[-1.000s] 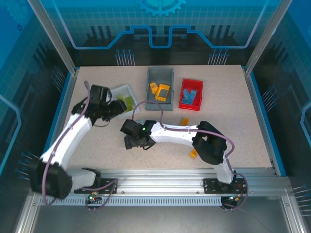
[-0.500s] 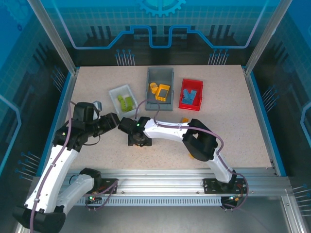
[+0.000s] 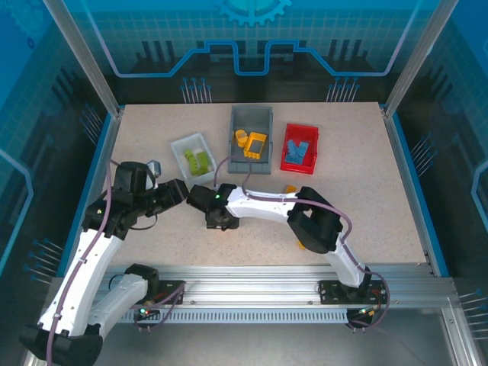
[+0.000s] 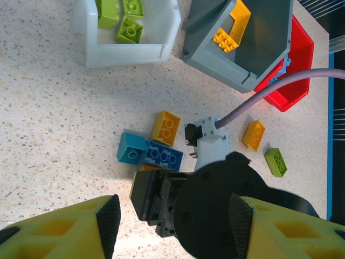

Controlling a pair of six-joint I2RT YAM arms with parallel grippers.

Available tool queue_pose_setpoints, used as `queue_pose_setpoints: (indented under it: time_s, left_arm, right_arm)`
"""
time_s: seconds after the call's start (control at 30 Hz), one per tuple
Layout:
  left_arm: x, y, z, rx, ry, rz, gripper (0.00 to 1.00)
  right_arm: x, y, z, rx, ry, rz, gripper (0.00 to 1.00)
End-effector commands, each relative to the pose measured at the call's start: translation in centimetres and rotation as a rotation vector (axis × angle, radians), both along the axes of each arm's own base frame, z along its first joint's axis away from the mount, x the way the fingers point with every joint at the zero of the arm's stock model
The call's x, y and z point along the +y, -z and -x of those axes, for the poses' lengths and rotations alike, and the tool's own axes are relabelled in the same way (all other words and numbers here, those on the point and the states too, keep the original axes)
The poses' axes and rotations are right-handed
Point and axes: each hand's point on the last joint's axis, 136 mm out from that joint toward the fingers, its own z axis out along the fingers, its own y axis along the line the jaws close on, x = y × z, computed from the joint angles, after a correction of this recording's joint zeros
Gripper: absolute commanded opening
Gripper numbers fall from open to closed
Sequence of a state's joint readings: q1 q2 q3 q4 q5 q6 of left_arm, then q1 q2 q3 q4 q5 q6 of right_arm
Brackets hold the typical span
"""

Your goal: Sort the legos into containers by color

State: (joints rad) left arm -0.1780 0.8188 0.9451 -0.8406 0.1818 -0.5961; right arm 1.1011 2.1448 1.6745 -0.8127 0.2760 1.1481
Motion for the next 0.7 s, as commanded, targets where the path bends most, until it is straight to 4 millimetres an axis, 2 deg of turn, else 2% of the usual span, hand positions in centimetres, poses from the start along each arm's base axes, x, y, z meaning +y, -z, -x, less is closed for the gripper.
queue_pose_setpoints:
  time_s: [0.0,0.13,0.23,0.33,0.4,0.5,0.67]
  left_arm:
    - [-1.4,-1.9,0.2,-0.032,0.052,0.067,0.60]
    - [-2.8,-3.6,-0.9,-0.063,0.087,0.118,0.60]
    - [-4.5,-4.0,-2.0,-0.071,0.122,0.136,0.60]
    - [-6.5,-4.3,-3.2,-0.088,0.159,0.119,0.60]
    - [-7.5,-4.5,-3.7,-0.099,0.175,0.093,0.60]
    - [-8.9,-4.6,-4.2,-0.113,0.191,0.070,0.59]
    - [-10.5,-4.5,-4.3,-0.142,0.212,0.019,0.59]
  right_arm:
    - [-1.8,-6.4,0.1,-0.145,-0.034,-0.018,0.40]
    - [-5.3,-10.3,-1.4,-0.264,-0.034,0.000,0.39]
    - [-7.1,-11.6,-4.6,-0.297,-0.027,-0.003,0.38]
    - [-8.3,-12.3,-9.2,-0.328,-0.010,-0.009,0.38]
    - [-8.8,-12.4,-12.4,-0.340,0.001,-0.012,0.38]
    - [-9.0,-11.3,-16.2,-0.315,0.019,0.003,0.38]
    - [-9.1,-8.5,-20.5,-0.279,0.045,0.035,0.37]
